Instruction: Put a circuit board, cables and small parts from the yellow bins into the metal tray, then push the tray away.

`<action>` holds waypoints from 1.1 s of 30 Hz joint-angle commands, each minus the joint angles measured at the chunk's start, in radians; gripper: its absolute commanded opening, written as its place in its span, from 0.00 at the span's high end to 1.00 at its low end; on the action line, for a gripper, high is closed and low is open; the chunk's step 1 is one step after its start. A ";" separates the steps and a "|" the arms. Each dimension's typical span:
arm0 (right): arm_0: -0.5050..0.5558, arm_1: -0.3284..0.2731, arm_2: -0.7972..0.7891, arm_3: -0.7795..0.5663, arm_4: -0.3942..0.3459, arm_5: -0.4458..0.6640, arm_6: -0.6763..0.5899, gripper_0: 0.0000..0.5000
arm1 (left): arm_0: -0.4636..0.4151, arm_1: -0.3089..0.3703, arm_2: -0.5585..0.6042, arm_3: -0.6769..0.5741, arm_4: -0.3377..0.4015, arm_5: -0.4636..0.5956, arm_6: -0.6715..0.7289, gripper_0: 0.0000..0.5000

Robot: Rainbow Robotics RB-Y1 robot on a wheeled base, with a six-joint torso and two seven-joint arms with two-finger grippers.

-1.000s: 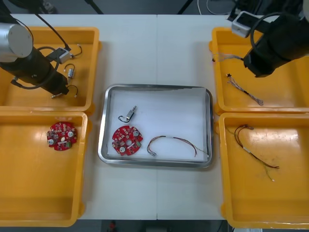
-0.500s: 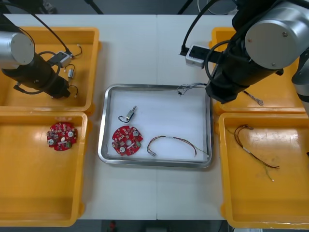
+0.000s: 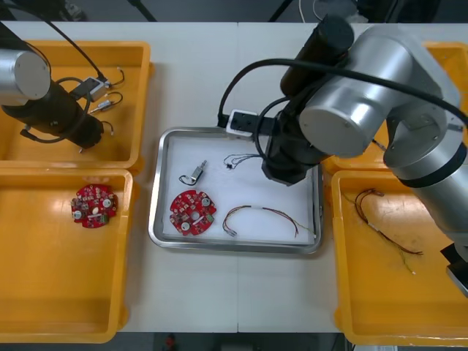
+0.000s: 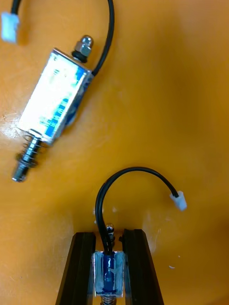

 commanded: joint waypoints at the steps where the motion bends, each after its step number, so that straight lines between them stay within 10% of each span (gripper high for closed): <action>1: 0.001 0.020 0.103 0.026 0.062 -0.055 -0.006 1.00 | 0.041 0.026 0.007 -0.005 0.012 -0.009 -0.029 1.00; 21: 0.003 0.031 0.204 0.198 0.148 -0.161 0.072 0.98 | -0.004 0.057 0.150 -0.203 -0.047 0.287 0.318 1.00; 23: 0.003 0.032 0.203 0.210 0.156 -0.176 0.070 0.70 | -0.004 0.057 0.161 -0.240 -0.056 0.323 0.356 1.00; 25: 0.003 0.035 0.203 0.224 0.165 -0.188 0.061 0.04 | -0.005 0.057 0.171 -0.281 -0.067 0.364 0.403 1.00; 33: 0.003 0.048 0.166 0.221 0.162 -0.181 0.053 0.00 | -0.005 0.055 0.193 -0.412 -0.106 0.468 0.546 1.00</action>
